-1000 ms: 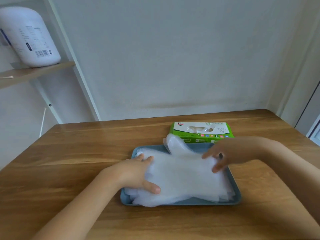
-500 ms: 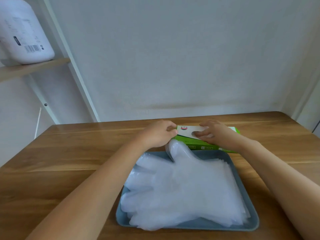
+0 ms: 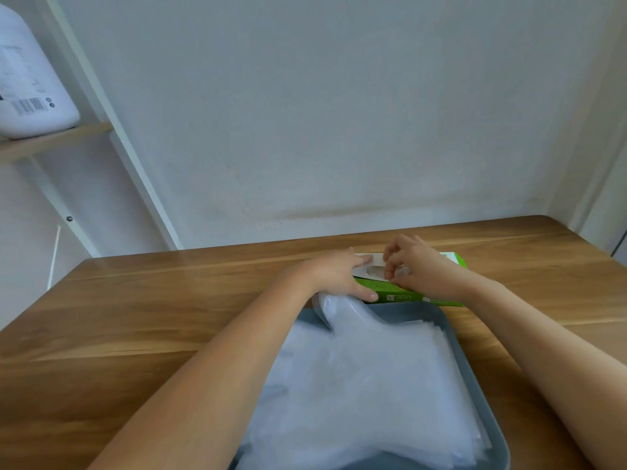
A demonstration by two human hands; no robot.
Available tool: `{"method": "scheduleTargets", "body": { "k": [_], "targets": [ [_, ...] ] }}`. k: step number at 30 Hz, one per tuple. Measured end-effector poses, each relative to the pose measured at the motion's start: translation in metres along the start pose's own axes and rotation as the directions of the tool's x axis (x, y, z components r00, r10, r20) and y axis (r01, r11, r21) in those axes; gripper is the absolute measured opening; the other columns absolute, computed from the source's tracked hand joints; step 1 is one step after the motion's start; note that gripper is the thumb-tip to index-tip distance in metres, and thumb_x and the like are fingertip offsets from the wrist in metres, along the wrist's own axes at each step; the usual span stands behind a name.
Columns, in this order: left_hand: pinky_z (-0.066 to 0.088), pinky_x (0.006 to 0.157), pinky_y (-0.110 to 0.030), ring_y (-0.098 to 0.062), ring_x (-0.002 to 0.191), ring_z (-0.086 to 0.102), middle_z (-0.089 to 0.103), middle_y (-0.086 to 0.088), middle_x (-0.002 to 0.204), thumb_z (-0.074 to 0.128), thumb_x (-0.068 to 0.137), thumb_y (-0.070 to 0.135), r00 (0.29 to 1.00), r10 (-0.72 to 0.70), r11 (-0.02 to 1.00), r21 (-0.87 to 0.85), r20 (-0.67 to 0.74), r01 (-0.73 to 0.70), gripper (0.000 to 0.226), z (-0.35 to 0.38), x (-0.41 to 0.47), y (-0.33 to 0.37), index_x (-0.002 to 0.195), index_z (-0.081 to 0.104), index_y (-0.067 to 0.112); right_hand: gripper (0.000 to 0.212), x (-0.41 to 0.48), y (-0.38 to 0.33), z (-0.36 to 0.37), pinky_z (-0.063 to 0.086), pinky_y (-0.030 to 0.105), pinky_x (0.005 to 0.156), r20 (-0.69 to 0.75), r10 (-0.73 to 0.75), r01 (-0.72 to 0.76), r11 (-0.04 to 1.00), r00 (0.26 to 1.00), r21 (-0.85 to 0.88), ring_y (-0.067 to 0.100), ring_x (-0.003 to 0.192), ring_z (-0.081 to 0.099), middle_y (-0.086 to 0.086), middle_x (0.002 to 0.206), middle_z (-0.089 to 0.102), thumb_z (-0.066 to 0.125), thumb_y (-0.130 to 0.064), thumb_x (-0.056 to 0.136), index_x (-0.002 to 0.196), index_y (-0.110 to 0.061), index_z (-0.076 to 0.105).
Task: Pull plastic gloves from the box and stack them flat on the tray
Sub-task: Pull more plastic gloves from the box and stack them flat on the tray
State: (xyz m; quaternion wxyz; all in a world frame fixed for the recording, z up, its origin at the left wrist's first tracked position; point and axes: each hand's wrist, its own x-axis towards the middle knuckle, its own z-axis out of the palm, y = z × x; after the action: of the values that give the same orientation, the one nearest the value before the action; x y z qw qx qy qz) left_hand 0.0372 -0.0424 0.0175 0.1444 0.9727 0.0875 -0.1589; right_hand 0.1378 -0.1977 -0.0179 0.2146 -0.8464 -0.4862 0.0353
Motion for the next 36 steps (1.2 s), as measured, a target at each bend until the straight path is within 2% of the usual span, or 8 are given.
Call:
{"method": "scheduleTargets", "body": {
  "k": [12,16,18,21,24,29,33,36],
  "targets": [
    [0.015,0.116,-0.03,-0.017,0.148,0.014,0.008,0.0,0.163,0.06,0.09,0.048,0.998,0.005,0.989,-0.15,-0.065,-0.015,0.074,0.006,0.003,-0.004,0.152,0.023,0.031,0.012,-0.002,0.015,-0.014,0.043,0.022,0.065,-0.248,0.304,-0.146,0.853,0.92,0.501,0.013,0.077,0.058,-0.004,0.084,0.063,0.057,-0.02,0.094,0.083,-0.018,0.06],
    [0.019,0.116,-0.03,-0.018,0.147,0.019,0.016,0.001,0.162,0.061,0.091,0.046,0.997,0.006,0.985,-0.17,-0.077,-0.019,0.073,0.007,0.006,-0.003,0.152,0.026,0.026,0.019,-0.001,0.018,-0.029,0.051,0.039,0.085,-0.358,0.433,-0.001,0.638,0.827,0.77,0.021,0.078,0.062,0.004,0.078,0.063,0.053,-0.012,0.096,0.077,-0.012,0.057],
    [0.019,0.116,-0.03,-0.018,0.147,0.018,0.014,0.002,0.162,0.06,0.091,0.046,0.997,-0.003,0.982,-0.189,-0.075,-0.011,0.074,0.009,0.007,-0.002,0.153,0.024,0.026,0.023,-0.003,0.011,-0.046,0.052,0.033,0.079,-0.4,0.431,0.138,0.522,0.809,0.842,0.014,0.071,0.061,0.003,0.073,0.061,0.05,-0.009,0.097,0.075,-0.011,0.055],
    [0.015,0.116,-0.03,-0.018,0.148,0.014,0.006,0.004,0.162,0.059,0.091,0.047,0.999,-0.016,0.976,-0.219,-0.032,0.008,0.075,0.006,0.005,-0.001,0.154,0.021,0.028,0.018,-0.013,-0.011,-0.078,0.053,0.022,0.071,-0.405,0.327,0.301,0.324,0.854,0.897,0.01,0.068,0.062,-0.001,0.069,0.064,0.053,-0.016,0.093,0.077,-0.009,0.056],
    [0.022,0.112,-0.025,-0.013,0.143,0.028,0.024,0.006,0.159,0.067,0.086,0.045,1.0,0.008,0.951,-0.31,-0.014,-0.012,0.077,-0.007,-0.004,-0.001,0.151,0.031,0.025,0.015,-0.027,-0.032,-0.102,0.053,0.02,0.069,-0.343,0.182,0.29,0.265,0.922,0.92,0.009,0.069,0.064,-0.002,0.071,0.067,0.056,-0.023,0.081,0.079,-0.009,0.059],
    [0.03,0.103,-0.035,-0.017,0.116,0.05,0.061,0.004,0.123,0.073,0.072,0.022,0.943,0.293,0.482,-0.827,-0.159,-0.289,0.051,-0.024,-0.034,-0.004,0.122,0.06,0.024,0.012,-0.041,-0.056,-0.106,0.054,0.022,0.065,-0.151,0.023,0.143,0.21,0.988,0.967,0.012,0.069,0.066,0.002,0.076,0.069,0.065,-0.028,0.07,0.065,-0.018,0.068],
    [0.04,0.096,-0.03,-0.021,0.109,0.051,0.058,-0.008,0.114,0.061,0.077,0.013,0.903,0.367,0.149,-0.944,-0.223,-0.294,0.049,-0.022,-0.061,-0.009,0.126,0.062,0.014,0.018,-0.046,-0.074,-0.092,0.054,0.023,0.064,-0.011,-0.088,0.027,0.181,0.996,0.983,0.013,0.068,0.065,0.004,0.075,0.066,0.058,-0.018,0.082,0.067,-0.015,0.067],
    [0.04,0.093,-0.036,-0.028,0.108,0.048,0.057,-0.009,0.112,0.065,0.086,0.018,0.875,0.385,0.066,-0.937,-0.293,-0.343,0.037,-0.008,-0.08,-0.014,0.122,0.061,0.012,0.022,-0.05,-0.087,-0.08,0.055,0.024,0.067,0.088,-0.151,-0.055,0.213,0.985,0.976,0.013,0.069,0.063,0.004,0.075,0.065,0.059,-0.013,0.088,0.068,-0.015,0.068]
  ]
}}
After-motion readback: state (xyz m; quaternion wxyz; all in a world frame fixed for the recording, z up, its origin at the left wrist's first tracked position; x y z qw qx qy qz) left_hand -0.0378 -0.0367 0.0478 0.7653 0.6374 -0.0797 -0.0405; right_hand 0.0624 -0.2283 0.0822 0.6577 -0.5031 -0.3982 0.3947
